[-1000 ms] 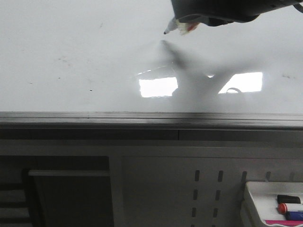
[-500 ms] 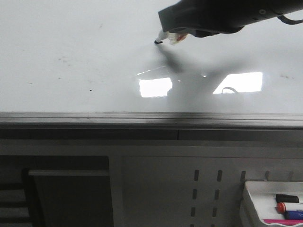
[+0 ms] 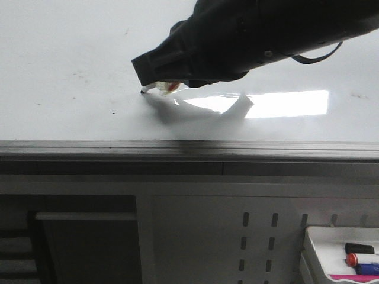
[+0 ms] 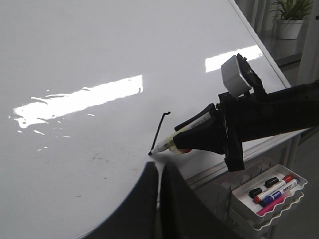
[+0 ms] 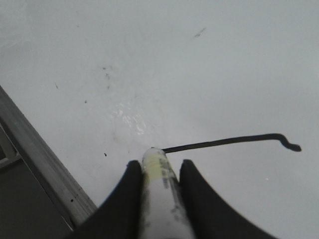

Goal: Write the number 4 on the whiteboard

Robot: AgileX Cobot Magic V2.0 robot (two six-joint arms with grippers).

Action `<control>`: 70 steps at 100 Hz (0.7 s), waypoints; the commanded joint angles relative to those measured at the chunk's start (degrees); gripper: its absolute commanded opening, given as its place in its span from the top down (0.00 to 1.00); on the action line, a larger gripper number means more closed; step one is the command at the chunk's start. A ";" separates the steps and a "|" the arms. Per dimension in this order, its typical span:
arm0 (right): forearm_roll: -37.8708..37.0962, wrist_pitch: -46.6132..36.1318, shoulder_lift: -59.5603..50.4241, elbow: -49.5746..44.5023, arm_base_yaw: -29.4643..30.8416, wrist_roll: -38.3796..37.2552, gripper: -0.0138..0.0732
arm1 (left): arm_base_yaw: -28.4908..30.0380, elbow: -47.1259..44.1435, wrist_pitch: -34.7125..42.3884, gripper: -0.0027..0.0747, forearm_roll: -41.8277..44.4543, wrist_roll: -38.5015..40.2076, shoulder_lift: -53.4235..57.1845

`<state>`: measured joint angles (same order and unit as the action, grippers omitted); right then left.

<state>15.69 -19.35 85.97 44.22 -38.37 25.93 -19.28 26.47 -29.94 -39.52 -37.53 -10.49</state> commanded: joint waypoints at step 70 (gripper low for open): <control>1.10 26.31 -19.00 -1.41 24.82 0.34 0.91 | 0.18 1.45 3.84 0.99 -1.82 0.70 -0.70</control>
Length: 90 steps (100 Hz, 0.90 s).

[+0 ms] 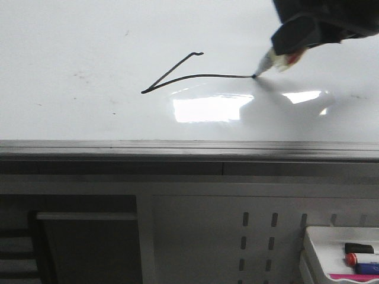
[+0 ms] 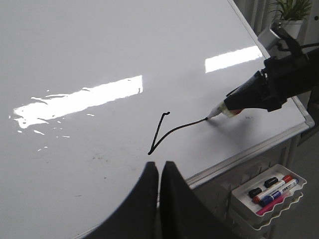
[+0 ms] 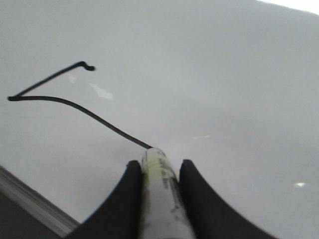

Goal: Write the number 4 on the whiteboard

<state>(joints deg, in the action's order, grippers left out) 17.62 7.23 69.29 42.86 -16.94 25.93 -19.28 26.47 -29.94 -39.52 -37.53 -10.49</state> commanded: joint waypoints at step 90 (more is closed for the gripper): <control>-2.24 -18.88 0.20 2.98 -9.82 0.34 0.91 | 0.18 1.45 3.98 0.99 -2.42 0.70 -0.70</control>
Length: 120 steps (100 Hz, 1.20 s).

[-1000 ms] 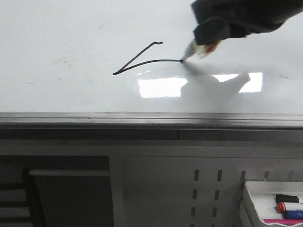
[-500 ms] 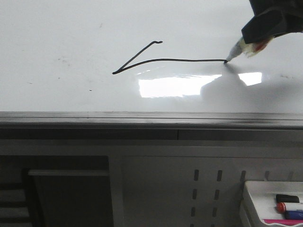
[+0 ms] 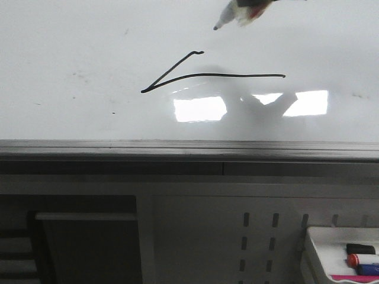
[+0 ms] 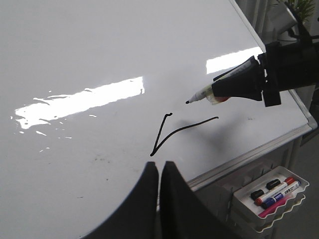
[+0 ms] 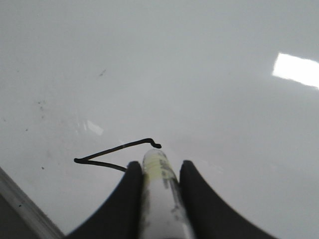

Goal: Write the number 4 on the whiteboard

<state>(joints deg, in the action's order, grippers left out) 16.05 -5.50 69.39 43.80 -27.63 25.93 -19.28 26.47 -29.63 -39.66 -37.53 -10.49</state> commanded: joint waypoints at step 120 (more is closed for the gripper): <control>0.29 13.96 -1.81 4.25 -3.65 0.34 0.92 | 0.18 1.45 2.90 0.98 -8.68 0.70 -0.91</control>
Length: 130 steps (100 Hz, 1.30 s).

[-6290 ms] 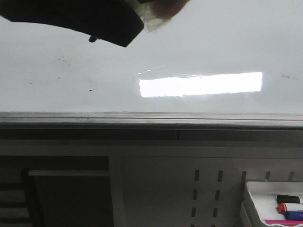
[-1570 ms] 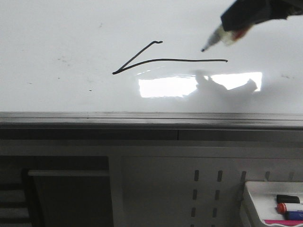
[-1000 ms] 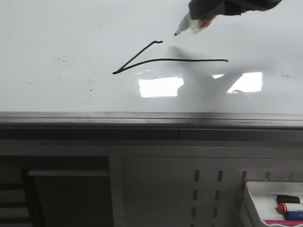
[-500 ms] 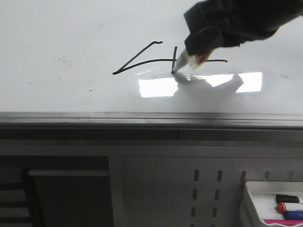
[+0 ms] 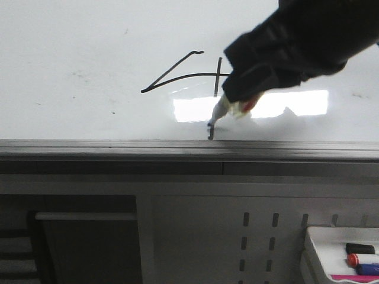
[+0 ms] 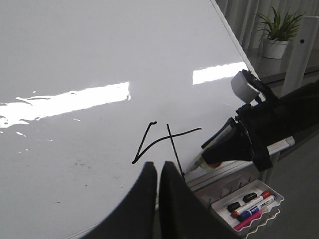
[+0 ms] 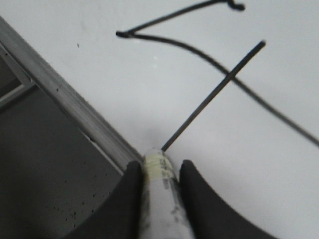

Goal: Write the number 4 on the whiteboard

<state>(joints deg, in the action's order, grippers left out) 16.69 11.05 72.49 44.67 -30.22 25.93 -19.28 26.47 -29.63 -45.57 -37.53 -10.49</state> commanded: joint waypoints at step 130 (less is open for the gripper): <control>-18.39 2.17 -15.83 2.82 -29.20 3.13 0.92 | -21.60 18.87 -11.55 0.49 -7.37 -33.76 -46.52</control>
<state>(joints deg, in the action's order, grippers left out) -1.11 18.31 57.53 46.21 -59.35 28.51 -40.34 43.29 -44.43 -50.31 -71.21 -56.71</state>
